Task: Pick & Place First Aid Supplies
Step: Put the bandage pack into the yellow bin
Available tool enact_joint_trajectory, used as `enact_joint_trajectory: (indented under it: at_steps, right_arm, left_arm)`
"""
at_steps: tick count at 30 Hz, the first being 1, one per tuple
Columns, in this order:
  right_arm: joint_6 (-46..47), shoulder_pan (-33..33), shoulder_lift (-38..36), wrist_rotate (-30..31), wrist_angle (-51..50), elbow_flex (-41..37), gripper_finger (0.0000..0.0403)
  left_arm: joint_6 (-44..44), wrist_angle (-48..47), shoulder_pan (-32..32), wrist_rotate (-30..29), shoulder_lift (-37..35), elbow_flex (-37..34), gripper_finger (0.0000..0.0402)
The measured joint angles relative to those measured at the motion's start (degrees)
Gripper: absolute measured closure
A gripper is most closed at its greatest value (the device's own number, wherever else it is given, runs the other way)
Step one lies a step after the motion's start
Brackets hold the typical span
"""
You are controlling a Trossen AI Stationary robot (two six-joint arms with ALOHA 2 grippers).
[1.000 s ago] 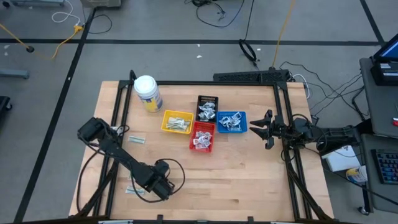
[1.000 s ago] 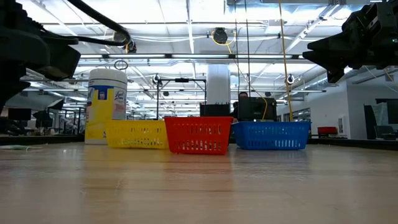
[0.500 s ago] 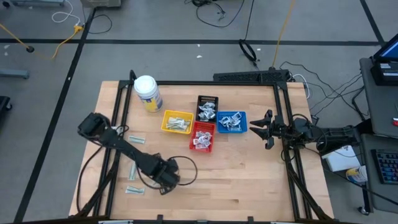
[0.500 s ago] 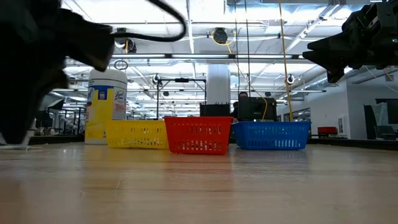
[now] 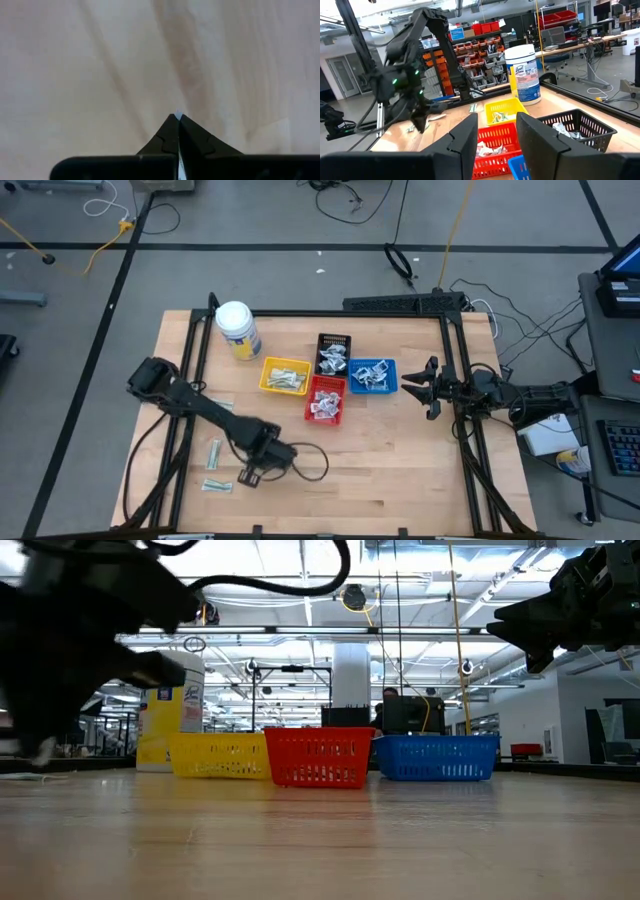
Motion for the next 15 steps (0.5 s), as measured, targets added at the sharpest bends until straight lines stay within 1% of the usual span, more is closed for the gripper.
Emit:
enact_joint_trajectory:
  at_steps: [5,8,13,15]
  right_arm:
    - [0.0,0.0,0.0,0.0,0.0,0.0,0.0273]
    - [0.0,0.0,0.0,0.0,0.1,0.0,0.0273]
    - [0.0,0.0,0.0,0.0,0.0,0.0,0.0273]
    - [0.0,0.0,0.0,0.0,0.1,0.0,0.0273]
  left_arm:
    - [6.3,-1.1,6.3,0.1,-3.9,0.4,0.0399]
    - [11.2,-4.3,10.6,-0.4,-5.4,2.3,0.04]
    - [21.8,-10.4,18.7,-0.8,-5.4,6.5,0.04]
    - [25.6,-11.4,21.9,-0.8,-5.4,7.9,0.04]
